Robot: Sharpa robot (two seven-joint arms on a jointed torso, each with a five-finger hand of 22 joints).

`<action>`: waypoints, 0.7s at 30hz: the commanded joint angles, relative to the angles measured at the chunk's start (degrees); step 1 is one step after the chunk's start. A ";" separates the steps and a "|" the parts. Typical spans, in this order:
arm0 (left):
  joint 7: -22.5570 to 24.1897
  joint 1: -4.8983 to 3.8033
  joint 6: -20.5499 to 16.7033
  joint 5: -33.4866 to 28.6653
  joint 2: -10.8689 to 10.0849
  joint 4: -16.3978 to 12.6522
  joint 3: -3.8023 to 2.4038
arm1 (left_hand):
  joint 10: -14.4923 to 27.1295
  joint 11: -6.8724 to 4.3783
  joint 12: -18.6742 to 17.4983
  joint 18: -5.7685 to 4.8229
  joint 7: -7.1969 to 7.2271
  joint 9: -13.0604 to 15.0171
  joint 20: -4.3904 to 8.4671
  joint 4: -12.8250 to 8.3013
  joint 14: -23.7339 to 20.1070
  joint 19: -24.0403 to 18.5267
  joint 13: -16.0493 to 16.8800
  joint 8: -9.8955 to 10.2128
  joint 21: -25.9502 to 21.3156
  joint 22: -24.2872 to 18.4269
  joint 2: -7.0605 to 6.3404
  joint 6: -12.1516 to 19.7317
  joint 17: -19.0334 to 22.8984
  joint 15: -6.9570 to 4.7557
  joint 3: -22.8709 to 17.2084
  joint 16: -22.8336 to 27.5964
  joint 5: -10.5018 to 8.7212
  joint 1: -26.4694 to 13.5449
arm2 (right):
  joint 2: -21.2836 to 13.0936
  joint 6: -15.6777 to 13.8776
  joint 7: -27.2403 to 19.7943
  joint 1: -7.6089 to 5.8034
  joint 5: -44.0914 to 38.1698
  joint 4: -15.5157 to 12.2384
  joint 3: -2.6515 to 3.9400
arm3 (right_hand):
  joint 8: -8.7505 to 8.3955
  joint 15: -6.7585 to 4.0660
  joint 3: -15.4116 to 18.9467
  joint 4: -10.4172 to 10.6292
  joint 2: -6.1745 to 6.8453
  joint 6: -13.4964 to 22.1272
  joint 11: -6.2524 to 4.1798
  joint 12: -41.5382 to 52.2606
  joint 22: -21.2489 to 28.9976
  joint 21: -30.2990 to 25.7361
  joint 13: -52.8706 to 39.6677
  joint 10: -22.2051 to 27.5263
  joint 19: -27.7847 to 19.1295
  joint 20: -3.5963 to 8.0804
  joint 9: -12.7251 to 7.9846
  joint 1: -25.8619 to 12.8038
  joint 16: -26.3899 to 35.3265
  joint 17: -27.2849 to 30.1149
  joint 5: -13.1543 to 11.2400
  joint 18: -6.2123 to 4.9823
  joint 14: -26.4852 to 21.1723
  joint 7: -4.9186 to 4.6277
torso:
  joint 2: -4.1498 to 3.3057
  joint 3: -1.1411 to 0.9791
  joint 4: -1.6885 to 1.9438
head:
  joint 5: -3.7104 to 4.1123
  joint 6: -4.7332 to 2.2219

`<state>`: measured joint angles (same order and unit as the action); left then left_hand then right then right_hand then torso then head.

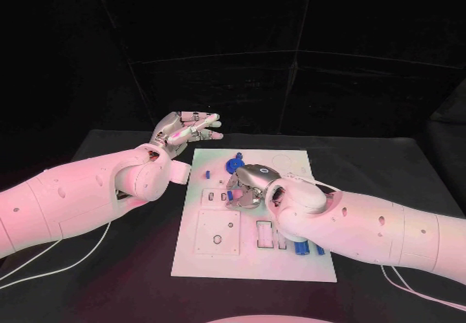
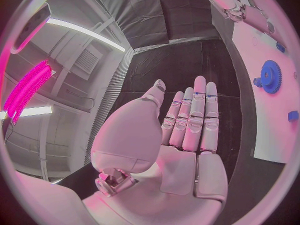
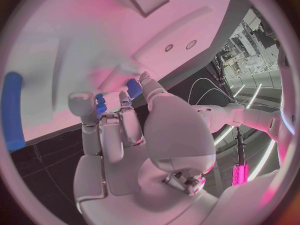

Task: Assemble the parts on the task board

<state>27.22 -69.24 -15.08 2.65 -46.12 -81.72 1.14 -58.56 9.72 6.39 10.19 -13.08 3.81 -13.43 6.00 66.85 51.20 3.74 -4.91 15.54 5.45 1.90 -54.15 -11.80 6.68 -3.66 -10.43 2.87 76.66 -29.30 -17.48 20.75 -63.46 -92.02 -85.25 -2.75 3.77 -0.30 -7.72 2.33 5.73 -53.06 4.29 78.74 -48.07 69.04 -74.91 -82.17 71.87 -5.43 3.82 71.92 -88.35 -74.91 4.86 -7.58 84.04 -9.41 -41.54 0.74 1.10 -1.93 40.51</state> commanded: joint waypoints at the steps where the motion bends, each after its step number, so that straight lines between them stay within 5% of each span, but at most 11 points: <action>1: 0.15 -0.08 0.76 0.18 -0.02 0.02 -0.03 | -0.38 0.14 -0.11 0.38 -0.10 0.06 0.03 -0.41 -0.41 0.16 0.03 0.20 -0.40 -0.11 0.32 -0.40 -0.07 0.05 0.04 0.40 0.16 -0.05 | -0.69 -4.71 -0.62 -0.04 -1.27 -1.17 0.02 | 0.26 0.36 1.31 1.00 0.79 0.66 0.17 -0.28 0.23 -0.33 -3.58 0.46 -0.13 -0.55 0.07 0.41 0.35 -9.72 0.21 -0.01 4.79 -0.16 | 0.01 -0.04 0.00 | -0.09 -0.01; 9: -1.35 -0.08 1.47 3.32 -0.23 0.64 -0.01 | -5.10 -1.54 0.75 0.49 1.61 0.22 1.13 -0.31 2.71 2.43 0.29 -0.75 0.61 0.03 0.67 -3.76 -1.17 -1.33 0.01 0.00 0.17 -0.55 | -5.35 -8.80 -8.40 -0.17 1.85 -6.28 0.11 | 0.72 0.51 7.30 5.98 1.66 1.41 0.42 -0.60 1.12 -0.85 -3.02 0.85 -0.60 -0.78 0.15 2.10 0.69 -8.99 1.83 -0.11 4.60 -0.34 | 0.09 -0.03 -0.09 | -0.34 -0.04; 13: -4.95 -0.09 2.57 8.51 -0.39 1.19 -0.01 | -9.56 -3.14 1.60 0.65 2.65 0.21 3.21 0.21 9.96 7.96 0.76 -1.02 3.52 1.16 -0.10 -5.72 -3.77 -3.63 0.82 -3.31 0.17 -1.71 | -8.71 -9.59 -15.53 -1.40 7.81 -8.54 0.19 | 0.63 0.62 8.61 6.99 0.91 1.97 0.54 -1.73 3.69 -2.35 -1.84 1.82 -1.91 -0.83 0.09 3.45 1.41 -7.40 2.08 -0.56 4.20 -0.49 | 0.18 -0.07 -0.06 | -0.36 -0.16; 16: -10.07 -0.14 3.89 14.34 -0.72 1.35 -0.02 | -14.49 -5.23 3.18 0.66 4.35 0.41 5.96 0.95 17.95 14.49 1.82 -1.46 7.24 2.80 -0.79 -7.55 -7.53 -5.94 1.84 -8.42 0.06 -3.02 | -11.35 -8.11 -19.10 -3.22 14.83 -9.47 0.26 | 0.90 0.56 8.74 6.80 -0.26 1.72 0.46 -3.55 6.18 -3.86 0.00 3.22 -3.14 -0.82 0.18 5.09 2.60 -4.85 3.25 -1.00 3.55 -0.37 | 0.20 -0.15 -0.12 | -0.37 -0.36; 18: -16.73 -0.35 5.45 20.85 -1.04 1.30 -0.02 | -19.62 -7.13 5.45 0.46 5.90 0.79 8.12 1.02 19.95 19.35 3.85 -1.76 10.52 4.39 -0.64 -9.13 -15.39 -8.12 1.87 -18.41 0.76 -2.80 | -13.66 -5.62 -20.60 -5.07 22.31 -9.53 0.29 | 1.07 0.38 8.29 6.05 -1.67 1.53 0.25 -5.15 7.36 -4.66 1.65 4.27 -3.67 -0.70 0.22 6.83 3.79 -2.45 4.16 -1.18 2.97 -0.24 | 0.35 -0.14 -0.14 | -0.29 -0.31; 21: -25.22 -0.71 9.45 29.51 -1.32 0.93 -0.03 | -21.52 -8.50 8.51 0.14 6.91 1.30 9.23 2.68 20.65 22.74 7.34 -2.04 13.99 6.36 -0.82 -9.28 -39.67 -8.67 3.04 -44.64 0.30 -4.78 | -16.52 -3.16 -21.23 -7.43 30.54 -8.85 0.31 | 1.91 -0.12 8.45 5.13 -2.77 0.20 -0.30 -8.51 11.60 -7.36 5.08 6.06 -5.57 -0.26 0.41 8.08 6.26 2.09 4.49 -1.89 1.95 0.32 | 0.75 -0.19 -0.29 | -0.41 -0.14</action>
<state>14.39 -69.76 -11.37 18.75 -47.39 -80.45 1.17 -79.53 1.69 13.98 10.18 -6.52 4.97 -4.56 8.18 84.05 72.86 10.03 -6.74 28.40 11.19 1.30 -63.42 -45.04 -1.74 -0.99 -47.98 3.37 72.55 -45.01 -23.44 4.31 -70.23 -75.33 -94.40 -2.49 5.49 -0.09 0.71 7.76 2.98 -52.35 4.18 71.15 -37.68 62.46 -70.75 -76.67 66.89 -5.82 4.17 79.48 -82.76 -73.70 9.02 -8.50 83.83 -9.09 -41.20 0.60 0.96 -2.29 40.24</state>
